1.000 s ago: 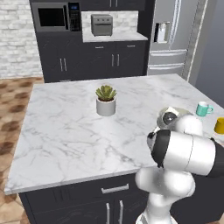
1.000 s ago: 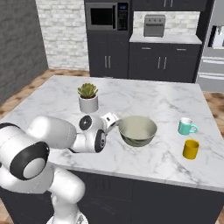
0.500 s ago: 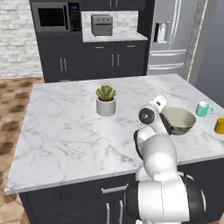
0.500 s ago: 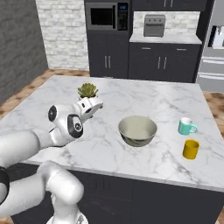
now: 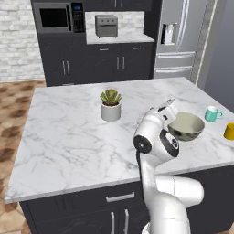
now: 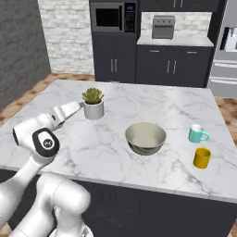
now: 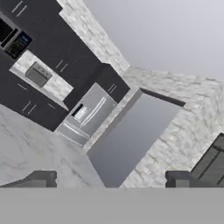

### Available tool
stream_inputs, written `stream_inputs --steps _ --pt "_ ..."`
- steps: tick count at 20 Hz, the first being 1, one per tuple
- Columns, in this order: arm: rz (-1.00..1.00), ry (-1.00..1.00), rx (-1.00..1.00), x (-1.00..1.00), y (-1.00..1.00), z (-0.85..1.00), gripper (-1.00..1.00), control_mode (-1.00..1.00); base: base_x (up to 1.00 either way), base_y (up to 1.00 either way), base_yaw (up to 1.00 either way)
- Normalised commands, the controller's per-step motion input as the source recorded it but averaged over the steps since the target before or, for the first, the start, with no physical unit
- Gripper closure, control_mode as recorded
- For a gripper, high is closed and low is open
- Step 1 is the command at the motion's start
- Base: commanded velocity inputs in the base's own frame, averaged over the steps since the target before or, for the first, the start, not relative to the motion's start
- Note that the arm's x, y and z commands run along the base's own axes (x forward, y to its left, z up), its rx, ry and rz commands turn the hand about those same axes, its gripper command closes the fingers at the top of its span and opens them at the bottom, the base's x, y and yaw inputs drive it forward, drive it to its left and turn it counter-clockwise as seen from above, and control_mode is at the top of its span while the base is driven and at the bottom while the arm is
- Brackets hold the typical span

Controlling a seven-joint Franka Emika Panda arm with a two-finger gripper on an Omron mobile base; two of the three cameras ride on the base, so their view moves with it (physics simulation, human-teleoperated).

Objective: Clear the mugs and bowl far away from the sink.

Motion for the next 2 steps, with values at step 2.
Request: stream_inputs --steps 2 --pt "-0.11 -0.18 0.05 -0.39 -0.16 0.06 -1.0 -1.0 0.0 0.0 0.0"
